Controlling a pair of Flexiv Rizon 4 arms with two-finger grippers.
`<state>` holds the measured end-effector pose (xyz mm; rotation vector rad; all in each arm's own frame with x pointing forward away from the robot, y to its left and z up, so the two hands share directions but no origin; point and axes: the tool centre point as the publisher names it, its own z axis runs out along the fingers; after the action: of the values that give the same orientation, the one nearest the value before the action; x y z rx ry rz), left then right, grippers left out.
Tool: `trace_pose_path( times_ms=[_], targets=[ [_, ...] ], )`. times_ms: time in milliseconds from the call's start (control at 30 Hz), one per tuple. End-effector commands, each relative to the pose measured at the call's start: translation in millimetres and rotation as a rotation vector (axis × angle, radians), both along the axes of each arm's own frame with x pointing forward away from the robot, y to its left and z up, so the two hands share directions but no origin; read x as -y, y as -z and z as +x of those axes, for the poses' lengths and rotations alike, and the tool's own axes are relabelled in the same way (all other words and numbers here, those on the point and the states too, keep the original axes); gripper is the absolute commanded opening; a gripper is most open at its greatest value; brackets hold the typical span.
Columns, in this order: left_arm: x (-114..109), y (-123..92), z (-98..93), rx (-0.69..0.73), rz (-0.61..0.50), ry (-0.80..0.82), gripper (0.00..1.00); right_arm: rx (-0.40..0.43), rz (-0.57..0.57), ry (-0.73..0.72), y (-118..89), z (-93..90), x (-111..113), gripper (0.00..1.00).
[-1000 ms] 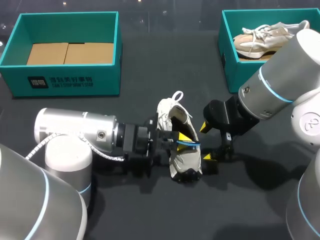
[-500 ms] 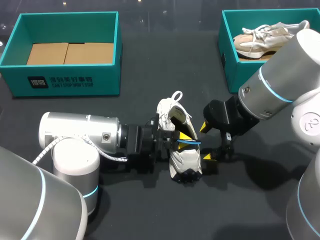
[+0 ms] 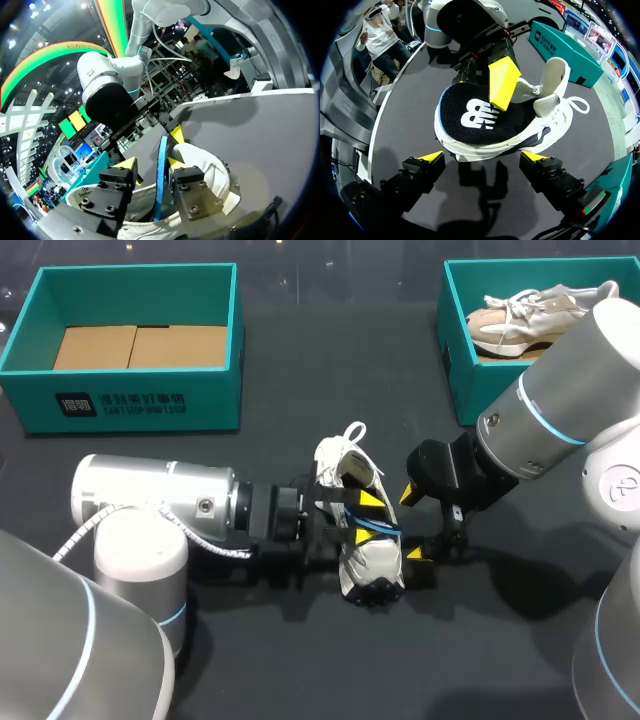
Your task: Take the shoe out of the shoebox, open the shoe tongue, remove and reinsert the insole, then place the shoe into the shoebox
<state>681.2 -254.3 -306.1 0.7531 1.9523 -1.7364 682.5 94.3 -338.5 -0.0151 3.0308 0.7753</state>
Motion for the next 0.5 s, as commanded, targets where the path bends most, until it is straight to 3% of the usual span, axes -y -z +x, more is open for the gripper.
trace_pose_path(
  times_ms=[33,500],
  targets=[
    [0,2,-1.1,0.007,0.020,0.005,0.00,0.003,0.000,0.001,1,-1.1,0,1.00],
    [3,35,24.4,-0.023,0.115,-0.033,0.00,0.003,0.000,0.001,1,-1.1,0,1.00]
  ],
)
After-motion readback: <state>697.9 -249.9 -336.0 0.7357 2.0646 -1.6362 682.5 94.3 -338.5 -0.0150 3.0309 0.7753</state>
